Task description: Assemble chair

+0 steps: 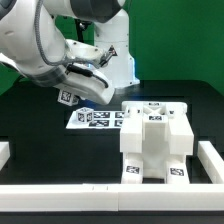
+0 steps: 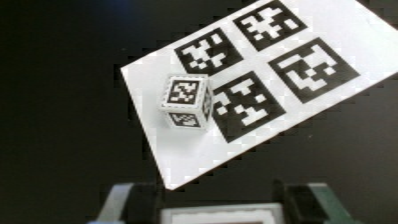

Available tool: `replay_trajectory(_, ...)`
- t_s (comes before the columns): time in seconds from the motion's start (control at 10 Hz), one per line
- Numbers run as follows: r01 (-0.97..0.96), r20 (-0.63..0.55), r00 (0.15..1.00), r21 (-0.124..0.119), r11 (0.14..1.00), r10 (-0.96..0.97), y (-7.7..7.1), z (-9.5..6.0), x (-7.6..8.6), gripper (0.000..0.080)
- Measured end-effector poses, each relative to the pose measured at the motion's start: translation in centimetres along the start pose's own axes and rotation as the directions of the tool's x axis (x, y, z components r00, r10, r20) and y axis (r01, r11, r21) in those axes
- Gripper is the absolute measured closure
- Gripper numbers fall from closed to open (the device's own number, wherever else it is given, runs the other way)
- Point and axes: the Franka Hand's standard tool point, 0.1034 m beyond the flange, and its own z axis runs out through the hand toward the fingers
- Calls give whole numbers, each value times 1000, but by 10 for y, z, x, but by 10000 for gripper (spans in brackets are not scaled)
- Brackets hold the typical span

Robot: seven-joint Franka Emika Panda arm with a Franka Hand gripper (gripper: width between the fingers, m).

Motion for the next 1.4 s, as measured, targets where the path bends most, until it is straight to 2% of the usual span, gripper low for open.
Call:
replay_trajectory(0.2, -49, -30, 998, -2, 999, 49, -21, -30, -20, 517)
replay_trajectory(0.3, -55, -54, 997, 10, 998, 55, -25, -43, -25, 517)
replay_trajectory(0.6, -51, -53, 997, 7, 999, 52, -23, -38, -22, 515)
replay_trajectory(0.7, -7, -99, 995, 17, 1000, 9, -25, -42, -18, 515)
replay_trajectory(0.9, 126, -182, 977, 56, 991, -114, -33, -67, -27, 515)
replay_trajectory(1.0, 173, -201, 967, 59, 983, -158, -39, -77, -36, 515)
replay_trajectory(1.1, 253, -308, 924, 52, 966, -225, -48, -88, -35, 515)
replay_trajectory(1.2, 313, -407, 873, 48, 949, -267, -51, -89, -41, 515)
replay_trajectory(1.4, 316, -524, 818, 59, 947, -240, -54, -88, -41, 515)
